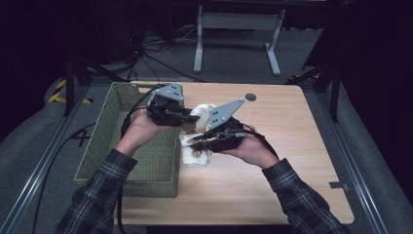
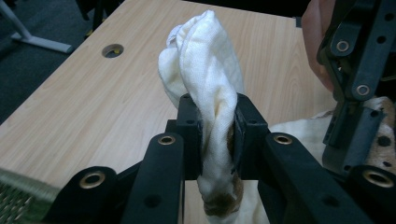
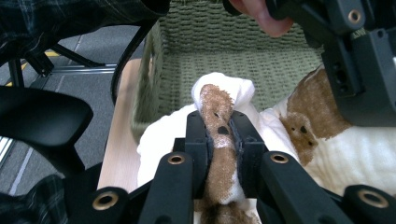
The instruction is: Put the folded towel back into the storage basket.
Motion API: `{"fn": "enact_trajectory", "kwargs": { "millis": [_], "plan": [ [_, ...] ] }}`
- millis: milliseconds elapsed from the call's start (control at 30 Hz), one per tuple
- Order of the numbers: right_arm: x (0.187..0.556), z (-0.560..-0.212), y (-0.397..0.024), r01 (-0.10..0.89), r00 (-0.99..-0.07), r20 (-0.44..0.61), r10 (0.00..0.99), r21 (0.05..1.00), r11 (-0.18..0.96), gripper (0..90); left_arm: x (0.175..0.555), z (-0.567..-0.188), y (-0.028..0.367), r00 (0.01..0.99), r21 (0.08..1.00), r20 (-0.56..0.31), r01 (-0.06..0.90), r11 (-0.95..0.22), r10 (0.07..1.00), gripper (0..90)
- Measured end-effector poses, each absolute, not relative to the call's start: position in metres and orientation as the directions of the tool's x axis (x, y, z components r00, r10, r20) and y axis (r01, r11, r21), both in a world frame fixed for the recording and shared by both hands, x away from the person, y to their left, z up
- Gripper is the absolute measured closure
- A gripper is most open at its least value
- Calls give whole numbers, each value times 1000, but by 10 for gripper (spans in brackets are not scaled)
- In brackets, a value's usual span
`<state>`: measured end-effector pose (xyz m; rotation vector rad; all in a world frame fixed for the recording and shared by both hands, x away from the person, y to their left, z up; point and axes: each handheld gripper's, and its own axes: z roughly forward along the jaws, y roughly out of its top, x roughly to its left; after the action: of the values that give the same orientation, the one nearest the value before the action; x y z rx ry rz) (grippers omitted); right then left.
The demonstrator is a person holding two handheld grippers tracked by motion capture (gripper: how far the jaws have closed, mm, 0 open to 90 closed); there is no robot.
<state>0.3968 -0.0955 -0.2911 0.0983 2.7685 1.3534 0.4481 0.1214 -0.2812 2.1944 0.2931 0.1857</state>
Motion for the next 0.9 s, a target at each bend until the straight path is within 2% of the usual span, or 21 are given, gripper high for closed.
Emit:
{"fn": "enact_trajectory", "kwargs": {
  "millis": [300, 900],
  "plan": [
    [399, -292, -61, 32, -997, -14, 73, 806, 591, 801, 447, -290, 150, 953, 805, 32, 153, -573, 300, 763],
    [404, -324, 7, 24, -1000, 20, 13, 798, 602, 800, 438, -318, 202, 922, 823, -13, 230, -520, 386, 762]
  ]
}}
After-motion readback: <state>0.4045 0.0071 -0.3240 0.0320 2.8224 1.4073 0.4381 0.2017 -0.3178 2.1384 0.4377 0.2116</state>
